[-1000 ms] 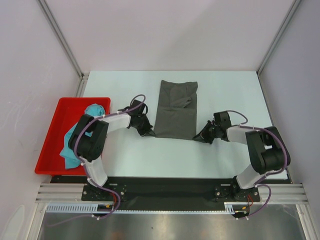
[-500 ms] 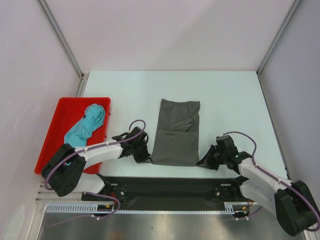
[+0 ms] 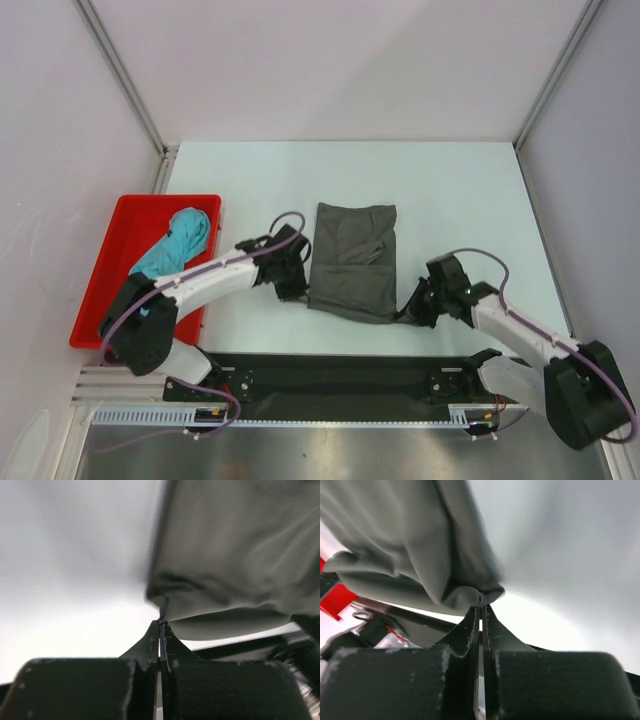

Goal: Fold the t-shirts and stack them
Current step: Fold the tshirt

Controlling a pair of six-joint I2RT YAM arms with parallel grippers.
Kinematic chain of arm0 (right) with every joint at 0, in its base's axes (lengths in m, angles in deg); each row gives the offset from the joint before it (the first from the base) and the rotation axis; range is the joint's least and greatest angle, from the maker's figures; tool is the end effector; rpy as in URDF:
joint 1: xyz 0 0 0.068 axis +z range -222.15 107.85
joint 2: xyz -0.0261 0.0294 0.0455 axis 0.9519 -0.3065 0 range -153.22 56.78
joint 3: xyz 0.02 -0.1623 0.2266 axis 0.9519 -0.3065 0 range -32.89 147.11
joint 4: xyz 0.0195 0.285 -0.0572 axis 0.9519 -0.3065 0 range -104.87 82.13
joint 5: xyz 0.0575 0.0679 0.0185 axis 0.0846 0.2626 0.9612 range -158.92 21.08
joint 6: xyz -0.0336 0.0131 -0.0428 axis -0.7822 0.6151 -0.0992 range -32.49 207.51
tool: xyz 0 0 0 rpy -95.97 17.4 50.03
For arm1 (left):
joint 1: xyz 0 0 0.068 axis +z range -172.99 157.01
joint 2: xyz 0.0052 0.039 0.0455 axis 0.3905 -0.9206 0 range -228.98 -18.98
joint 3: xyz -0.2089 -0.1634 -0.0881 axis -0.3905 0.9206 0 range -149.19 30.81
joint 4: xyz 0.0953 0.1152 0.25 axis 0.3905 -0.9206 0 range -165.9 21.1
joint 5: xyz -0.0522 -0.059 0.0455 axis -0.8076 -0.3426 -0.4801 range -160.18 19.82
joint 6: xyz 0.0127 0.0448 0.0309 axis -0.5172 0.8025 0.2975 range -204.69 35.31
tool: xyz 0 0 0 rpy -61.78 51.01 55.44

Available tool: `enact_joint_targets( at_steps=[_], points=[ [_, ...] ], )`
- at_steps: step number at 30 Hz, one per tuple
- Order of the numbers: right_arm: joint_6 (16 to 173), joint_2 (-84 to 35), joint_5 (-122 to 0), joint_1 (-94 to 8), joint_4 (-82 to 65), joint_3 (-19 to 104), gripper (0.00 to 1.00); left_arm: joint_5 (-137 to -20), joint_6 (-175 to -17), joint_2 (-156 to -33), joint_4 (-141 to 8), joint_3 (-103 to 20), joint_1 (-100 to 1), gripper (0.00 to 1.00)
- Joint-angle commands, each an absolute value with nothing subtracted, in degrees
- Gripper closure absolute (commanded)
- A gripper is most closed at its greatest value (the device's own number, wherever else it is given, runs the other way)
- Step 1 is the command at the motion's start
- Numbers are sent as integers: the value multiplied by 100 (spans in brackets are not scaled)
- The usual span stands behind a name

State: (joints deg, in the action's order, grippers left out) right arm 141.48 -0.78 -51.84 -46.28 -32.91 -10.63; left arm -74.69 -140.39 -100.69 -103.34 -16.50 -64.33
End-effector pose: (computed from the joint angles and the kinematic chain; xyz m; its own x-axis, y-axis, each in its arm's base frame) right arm 0.1660 0.0930 0.1348 -0.9029 0.4214 -0.0847 0.3101 0.7752 0.5504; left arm 0.2110 -0.1898 0.1699 -0.9562 -0.2556 -0.1427 -0.1953 0.9201 -0.3395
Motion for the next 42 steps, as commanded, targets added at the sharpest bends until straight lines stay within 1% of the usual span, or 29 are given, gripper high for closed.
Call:
enact_joint_targets(
  at_steps=[1, 3, 4, 5, 7, 9, 10, 14, 16, 20, 28, 32, 42],
  points=[
    [13533, -771, -5354, -5103, -3371, -41, 100, -7035, -13277, -10614, -10871, -2865, -6035, 100],
    [13225, -1367, -5153, -5324, -3362, 374, 100, -7061, -12996, -10949, -10950, -3324, -5780, 100],
    [13163, -1588, -5100, -5517, -3354, 776, 100, -7096, -12908, -11272, -11020, -3552, -5701, 100],
    [13015, -1773, -5012, -5606, -3380, 980, 100, -7140, -12751, -11458, -11056, -4016, -5561, 100],
    [12873, -2334, -4906, -5773, -3424, 1419, 100, -7254, -12583, -11758, -11109, -4475, -5454, 100],
    [12724, -2844, -4740, -6001, -3450, 2200, 100, -7342, -12433, -12319, -11223, -5300, -5270, 100],
    [12680, -2986, -4695, -6002, -3468, 2204, 100, -7395, -12380, -12322, -11249, -5495, -5269, 100],
    [12504, -3751, -4563, -6212, -3564, 3299, 100, -7544, -12248, -12996, -11311, -6285, -5024, 100],
    [12425, -4041, -4476, -6257, -3599, 3609, 100, -7606, -12231, -13182, -11320, -6672, -4953, 100],
    [12389, -4709, -4335, -6397, -3635, 4224, 100, -7826, -12239, -13630, -11241, -7191, -4751, 100],
    [12398, -5404, -4150, -6529, -3723, 5200, 100, -8160, -12283, -14324, -11092, -8115, -4584, 100],
    [12389, -5545, -4115, -6582, -3732, 5411, 100, -8222, -12301, -14536, -11100, -8449, -4557, 100],
    [12468, -6099, -3895, -6723, -3529, 5850, 100, -8292, -12485, -14923, -11013, -8846, -4417, 100]
  ],
)
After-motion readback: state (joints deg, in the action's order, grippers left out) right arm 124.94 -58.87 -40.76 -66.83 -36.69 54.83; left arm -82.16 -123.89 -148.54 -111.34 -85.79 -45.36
